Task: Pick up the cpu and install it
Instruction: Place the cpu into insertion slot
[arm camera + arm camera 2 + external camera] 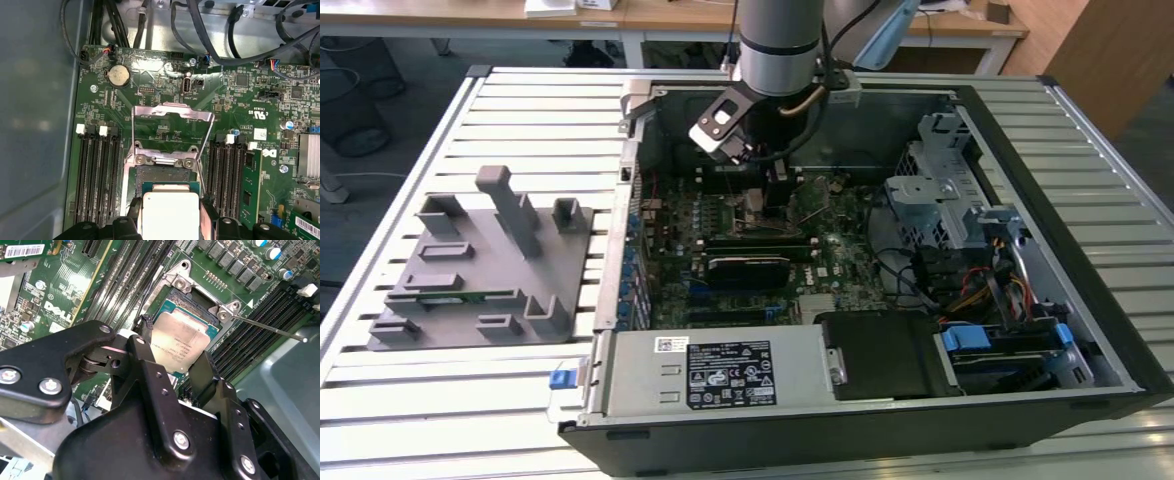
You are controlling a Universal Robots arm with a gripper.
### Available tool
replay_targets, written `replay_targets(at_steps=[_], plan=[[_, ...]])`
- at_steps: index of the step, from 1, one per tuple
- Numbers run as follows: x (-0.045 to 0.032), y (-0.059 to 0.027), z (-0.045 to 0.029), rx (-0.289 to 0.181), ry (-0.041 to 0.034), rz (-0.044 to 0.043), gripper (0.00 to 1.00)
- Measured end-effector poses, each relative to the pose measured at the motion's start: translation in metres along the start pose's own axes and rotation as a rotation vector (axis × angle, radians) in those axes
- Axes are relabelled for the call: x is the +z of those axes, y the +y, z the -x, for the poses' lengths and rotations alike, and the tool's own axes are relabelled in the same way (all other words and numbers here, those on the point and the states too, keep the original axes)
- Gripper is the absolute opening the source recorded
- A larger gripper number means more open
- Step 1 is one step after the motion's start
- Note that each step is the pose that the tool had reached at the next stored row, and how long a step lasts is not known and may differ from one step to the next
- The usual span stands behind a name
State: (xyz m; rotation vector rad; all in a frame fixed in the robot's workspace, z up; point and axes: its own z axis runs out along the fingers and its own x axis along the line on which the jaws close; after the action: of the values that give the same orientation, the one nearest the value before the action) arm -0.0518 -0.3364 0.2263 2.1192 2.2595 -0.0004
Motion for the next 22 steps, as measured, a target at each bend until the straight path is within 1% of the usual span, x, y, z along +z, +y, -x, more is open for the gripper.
replay_targets(at_steps=[7,11,16,22], plan=[[0.0016,0.0,-0.0001,0.0,0.0001,0.0001,0.54],[0.0035,0.0,-0.0001,0.0,-0.0012,0.0,0.54],[0.0078,0.0002,-0.0002,0.001,-0.0014,-0.0001,0.54],[0.0143,0.0014,-0.0006,0.014,-0.0018,-0.0005,0.54]])
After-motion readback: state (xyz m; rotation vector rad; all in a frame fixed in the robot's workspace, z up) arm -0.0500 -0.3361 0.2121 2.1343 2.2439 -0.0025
